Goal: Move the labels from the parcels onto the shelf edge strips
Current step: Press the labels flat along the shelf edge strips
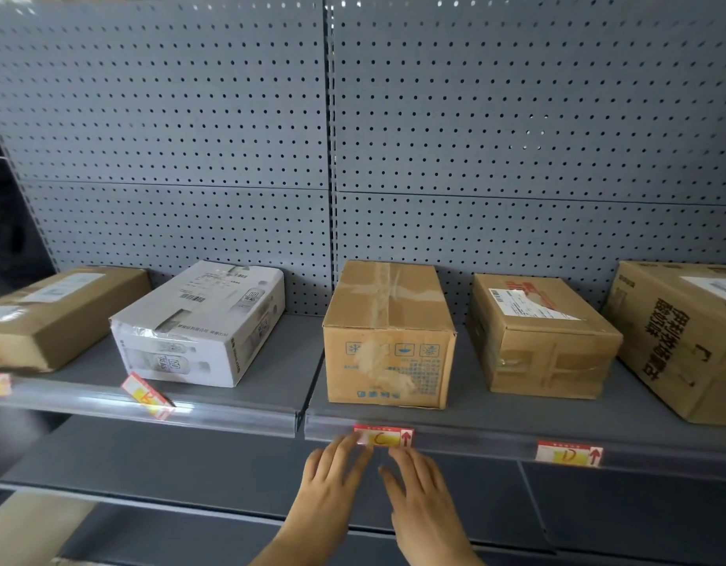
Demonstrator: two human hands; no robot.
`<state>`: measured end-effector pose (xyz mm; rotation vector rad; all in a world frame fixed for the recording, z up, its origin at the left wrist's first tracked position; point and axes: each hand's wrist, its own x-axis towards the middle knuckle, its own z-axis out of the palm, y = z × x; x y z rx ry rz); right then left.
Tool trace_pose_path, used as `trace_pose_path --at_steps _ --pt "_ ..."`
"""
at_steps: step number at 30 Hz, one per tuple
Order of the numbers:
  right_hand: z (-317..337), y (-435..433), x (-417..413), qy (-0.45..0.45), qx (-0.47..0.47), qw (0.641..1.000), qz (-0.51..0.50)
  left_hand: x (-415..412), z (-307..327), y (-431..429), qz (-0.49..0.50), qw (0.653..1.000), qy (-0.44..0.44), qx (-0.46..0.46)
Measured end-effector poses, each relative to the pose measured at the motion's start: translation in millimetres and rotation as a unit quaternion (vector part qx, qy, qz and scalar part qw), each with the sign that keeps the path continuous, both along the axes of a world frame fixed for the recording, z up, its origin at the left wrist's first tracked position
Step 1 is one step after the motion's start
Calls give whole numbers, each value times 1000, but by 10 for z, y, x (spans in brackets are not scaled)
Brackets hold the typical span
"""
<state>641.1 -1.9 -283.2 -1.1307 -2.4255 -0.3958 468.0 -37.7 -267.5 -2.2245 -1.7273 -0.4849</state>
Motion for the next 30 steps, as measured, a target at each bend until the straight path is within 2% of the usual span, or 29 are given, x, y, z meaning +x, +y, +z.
trace_pose_path --at_steps 3,6,13,18,21,25,30 --pt "99 -39 -115 25 -6 1000 5 -94 -113 -109 -11 999 -30 -38" --pt "188 -65 -317 69 -4 997 33 -237 -84 -161 0 996 -85 -38" --pt "317 -64 -1135 137 -45 986 79 -1060 248 -177 74 983 -156 59" --pt "383 -105 -2011 202 -44 974 97 -2147 520 -137 126 975 -135 125" --pt "401 -104 -2566 231 -51 969 74 -2851 676 -108 130 973 -112 155" --pt "427 -54 -3149 234 -80 969 26 -3507 746 13 61 991 -47 109" --pt "505 -158 -3495 232 -129 964 -35 -3634 862 123 -1 997 -31 72"
